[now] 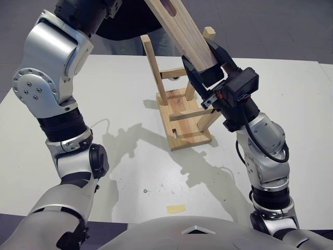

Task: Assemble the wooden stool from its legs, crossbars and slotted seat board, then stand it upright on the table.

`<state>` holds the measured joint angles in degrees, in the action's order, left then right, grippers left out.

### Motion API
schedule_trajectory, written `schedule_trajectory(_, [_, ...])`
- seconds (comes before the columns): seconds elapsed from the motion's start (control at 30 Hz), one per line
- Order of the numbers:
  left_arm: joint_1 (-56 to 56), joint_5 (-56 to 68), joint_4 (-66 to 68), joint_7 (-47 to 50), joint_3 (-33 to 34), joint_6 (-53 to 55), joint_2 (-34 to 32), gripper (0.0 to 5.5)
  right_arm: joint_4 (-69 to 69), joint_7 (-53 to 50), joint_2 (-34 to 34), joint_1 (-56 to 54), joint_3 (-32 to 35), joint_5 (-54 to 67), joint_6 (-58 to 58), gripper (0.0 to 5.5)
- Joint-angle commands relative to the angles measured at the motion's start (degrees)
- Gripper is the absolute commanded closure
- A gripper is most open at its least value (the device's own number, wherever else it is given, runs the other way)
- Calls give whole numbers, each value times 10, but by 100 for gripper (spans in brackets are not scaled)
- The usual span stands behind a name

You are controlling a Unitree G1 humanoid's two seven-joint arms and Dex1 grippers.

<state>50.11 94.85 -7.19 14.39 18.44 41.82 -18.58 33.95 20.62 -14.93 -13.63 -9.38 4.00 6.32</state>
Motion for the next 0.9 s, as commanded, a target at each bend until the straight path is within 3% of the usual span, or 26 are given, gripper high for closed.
schedule_trajectory(0.03, [9, 3, -12, 1, -15, 17, -14, 427, 3, -7, -4, 0, 19, -1, 9, 344])
schedule_trajectory(0.1, [17, 2, -12, -2, -14, 13, -19, 427, 4, -6, -3, 3, 16, -1, 11, 344])
schedule_trajectory(0.13, [22, -1, -11, -3, -12, 10, -23, 427, 3, -8, -2, 4, 14, -2, 13, 308])
schedule_trajectory(0.33, [82, -105, 43, -15, 23, -58, -55, 448, -17, -17, 0, 7, 38, 11, 28, 224])
schedule_trajectory(0.47, [129, -155, 92, -29, 57, -99, -79, 448, -28, -24, 6, -7, 80, 43, 51, 158])
schedule_trajectory(0.57, [128, -225, 105, -51, 49, -111, -103, 448, -23, -63, 26, -68, 150, 123, 108, 107])
schedule_trajectory(0.77, [63, -346, 69, -83, 30, -97, -148, 448, -104, -82, -75, -91, 283, 108, 119, 21])
schedule_trajectory(0.9, [20, -407, 52, -103, 33, -90, -185, 448, -114, -78, -80, -13, 276, 101, 158, 10])
